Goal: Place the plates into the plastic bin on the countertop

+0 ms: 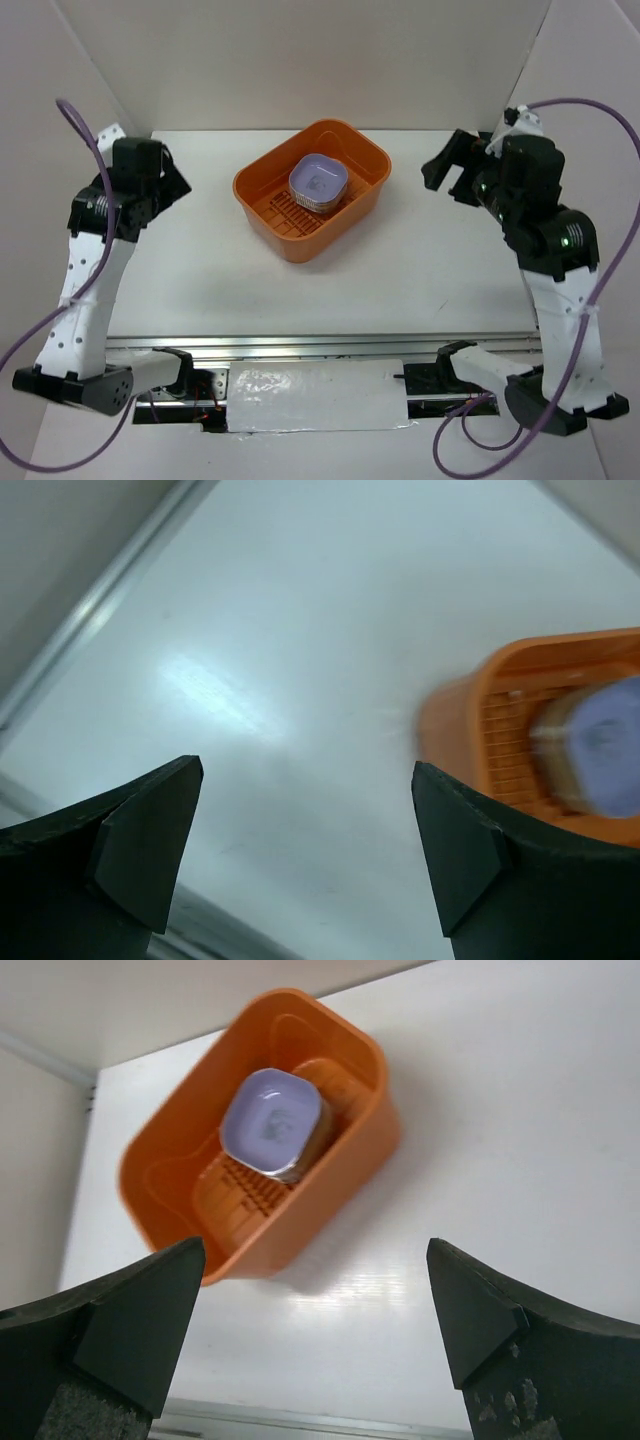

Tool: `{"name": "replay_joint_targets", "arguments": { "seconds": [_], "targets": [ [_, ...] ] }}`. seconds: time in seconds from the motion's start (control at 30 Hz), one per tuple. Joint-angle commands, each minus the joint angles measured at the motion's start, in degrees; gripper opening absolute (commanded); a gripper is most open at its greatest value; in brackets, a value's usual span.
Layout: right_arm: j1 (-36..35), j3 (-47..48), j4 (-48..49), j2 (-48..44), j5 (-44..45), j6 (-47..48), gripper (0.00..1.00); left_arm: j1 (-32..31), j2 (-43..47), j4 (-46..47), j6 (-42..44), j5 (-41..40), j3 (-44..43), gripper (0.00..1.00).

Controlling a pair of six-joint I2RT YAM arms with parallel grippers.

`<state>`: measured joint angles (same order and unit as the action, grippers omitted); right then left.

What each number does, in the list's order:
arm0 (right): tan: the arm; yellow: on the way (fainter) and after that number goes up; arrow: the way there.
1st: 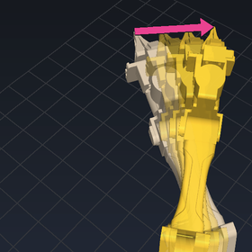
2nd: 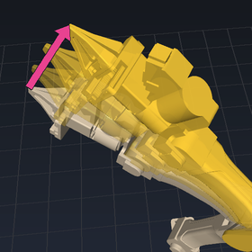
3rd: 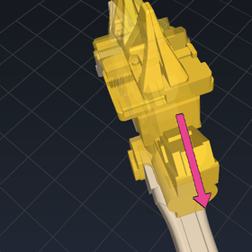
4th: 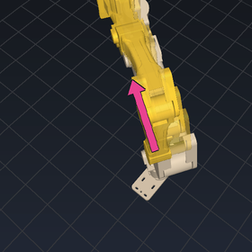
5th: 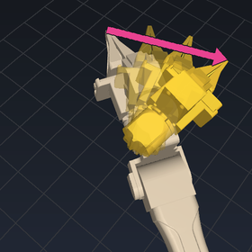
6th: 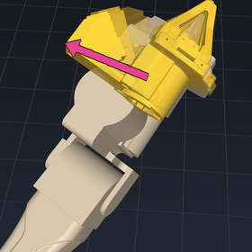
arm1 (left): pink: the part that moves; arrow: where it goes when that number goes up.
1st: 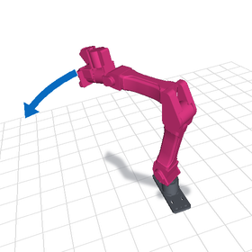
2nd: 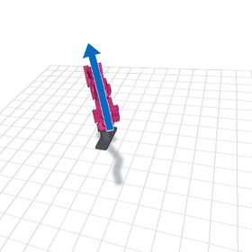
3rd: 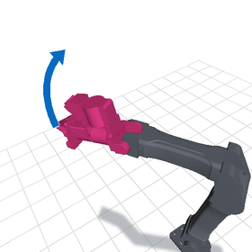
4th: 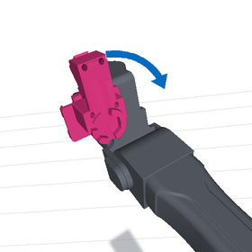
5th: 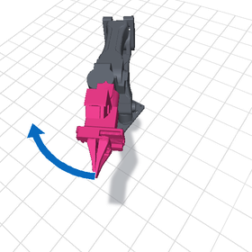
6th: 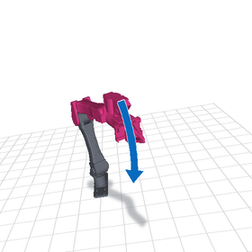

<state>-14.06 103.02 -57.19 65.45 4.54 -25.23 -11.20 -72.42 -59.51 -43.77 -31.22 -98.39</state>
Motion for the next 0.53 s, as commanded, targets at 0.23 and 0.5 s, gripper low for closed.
{"name": "replay_joint_targets", "arguments": {
  "seconds": [0.23,0.5],
  "targets": [
    [-3.95,-15.39,-7.85,-21.14,13.39,1.77,1.00,7.51,22.23,-4.83,2.47,-2.79,28.77,0.99],
    [-3.08,-13.55,-9.61,-21.68,13.93,1.06,1.00,6.72,24.00,-7.20,1.23,-4.28,29.05,0.99]
  ]
}}
